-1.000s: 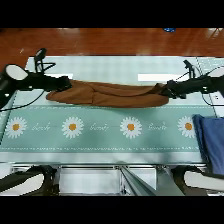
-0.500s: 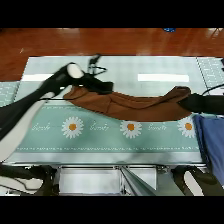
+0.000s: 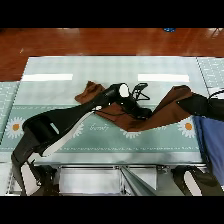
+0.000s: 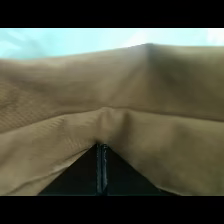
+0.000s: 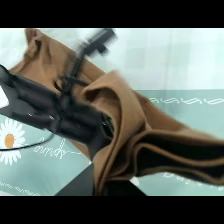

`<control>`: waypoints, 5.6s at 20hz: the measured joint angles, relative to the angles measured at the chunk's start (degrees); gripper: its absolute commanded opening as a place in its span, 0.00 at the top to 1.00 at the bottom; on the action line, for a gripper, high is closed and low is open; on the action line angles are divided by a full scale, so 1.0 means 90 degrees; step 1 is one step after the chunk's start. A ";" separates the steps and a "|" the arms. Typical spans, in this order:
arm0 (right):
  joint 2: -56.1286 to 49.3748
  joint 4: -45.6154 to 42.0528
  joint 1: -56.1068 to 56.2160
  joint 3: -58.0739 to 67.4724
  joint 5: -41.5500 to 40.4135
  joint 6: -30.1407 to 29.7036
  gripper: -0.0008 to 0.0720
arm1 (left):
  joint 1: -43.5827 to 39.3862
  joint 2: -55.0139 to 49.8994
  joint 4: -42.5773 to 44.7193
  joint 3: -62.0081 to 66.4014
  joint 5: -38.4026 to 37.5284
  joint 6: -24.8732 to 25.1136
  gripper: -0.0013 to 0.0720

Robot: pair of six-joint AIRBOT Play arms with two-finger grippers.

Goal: Fold the shirts.

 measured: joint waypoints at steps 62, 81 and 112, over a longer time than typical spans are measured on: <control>-0.4614 0.2749 0.2960 -0.1656 -0.3818 -0.0459 0.43 | 0.5362 0.7254 0.0379 -0.6800 0.0867 0.0634 0.96; -0.5877 -0.0461 0.2555 0.4889 -0.0862 0.0549 0.96 | 0.5323 0.6747 0.0321 -0.6800 0.1396 0.1103 0.96; -0.2064 -0.4714 -0.6581 0.2416 0.3451 0.1112 0.42 | 0.5017 0.6618 0.0068 -0.6798 0.2623 0.1239 0.96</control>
